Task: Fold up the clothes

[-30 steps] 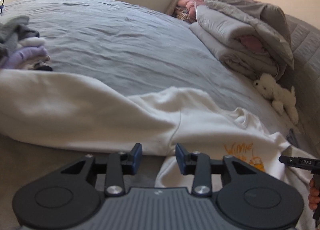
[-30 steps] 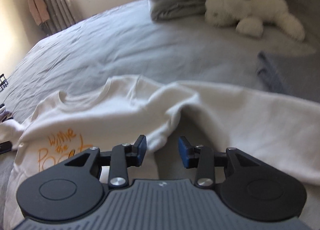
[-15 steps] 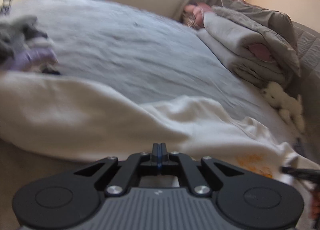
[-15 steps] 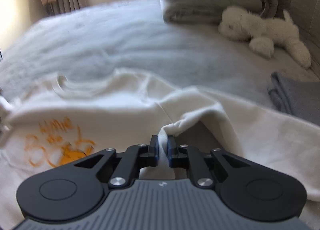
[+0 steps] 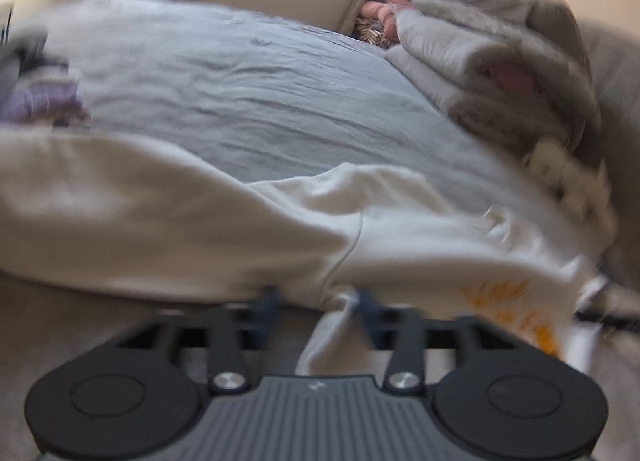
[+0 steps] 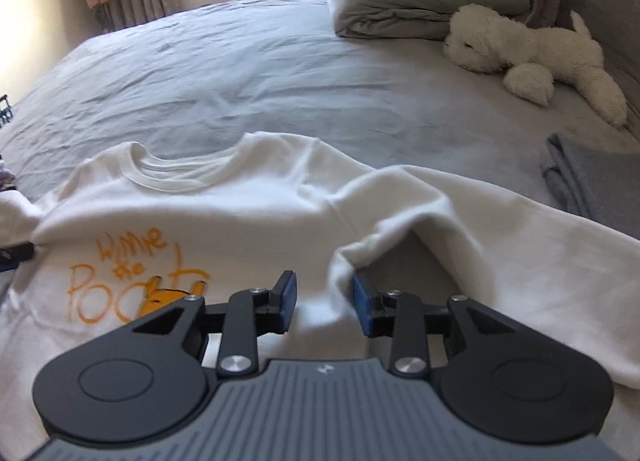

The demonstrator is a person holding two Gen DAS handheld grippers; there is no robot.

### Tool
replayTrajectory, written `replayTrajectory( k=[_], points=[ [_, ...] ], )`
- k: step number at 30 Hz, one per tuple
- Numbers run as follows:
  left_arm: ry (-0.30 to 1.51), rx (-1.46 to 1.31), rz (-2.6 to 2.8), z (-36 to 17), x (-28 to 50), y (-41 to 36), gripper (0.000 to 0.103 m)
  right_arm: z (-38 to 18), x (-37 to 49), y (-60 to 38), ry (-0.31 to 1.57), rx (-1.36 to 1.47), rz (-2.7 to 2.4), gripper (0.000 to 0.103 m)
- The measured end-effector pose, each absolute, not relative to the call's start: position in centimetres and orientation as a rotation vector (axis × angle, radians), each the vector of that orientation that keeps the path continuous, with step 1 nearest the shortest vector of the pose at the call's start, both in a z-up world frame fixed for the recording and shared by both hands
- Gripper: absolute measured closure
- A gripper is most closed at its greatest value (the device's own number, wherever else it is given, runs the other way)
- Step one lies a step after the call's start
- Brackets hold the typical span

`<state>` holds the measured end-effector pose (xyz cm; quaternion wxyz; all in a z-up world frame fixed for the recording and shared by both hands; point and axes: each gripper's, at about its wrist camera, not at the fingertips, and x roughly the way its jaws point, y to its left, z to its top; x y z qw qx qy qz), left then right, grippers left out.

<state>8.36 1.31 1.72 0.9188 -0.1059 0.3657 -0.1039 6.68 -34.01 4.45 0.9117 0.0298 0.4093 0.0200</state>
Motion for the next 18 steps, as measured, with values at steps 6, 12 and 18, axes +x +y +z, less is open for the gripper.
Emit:
replayTrajectory(
  k=[6, 12, 18],
  points=[
    [0.771, -0.347, -0.218, 2.5, 8.7, 3.8, 0.098, 4.3, 6.3, -33.7, 0.84, 0.049, 0.015, 0.094],
    [0.795, -0.326, -0.209, 1.8, 8.6, 3.1, 0.097, 3.8, 6.2, -33.8, 0.876, 0.009, 0.012, 0.094],
    [0.817, -0.387, -0.204, 2.7, 8.8, 4.4, 0.085, 4.0, 6.2, -34.0, 0.881, -0.006, 0.008, 0.092]
  ],
)
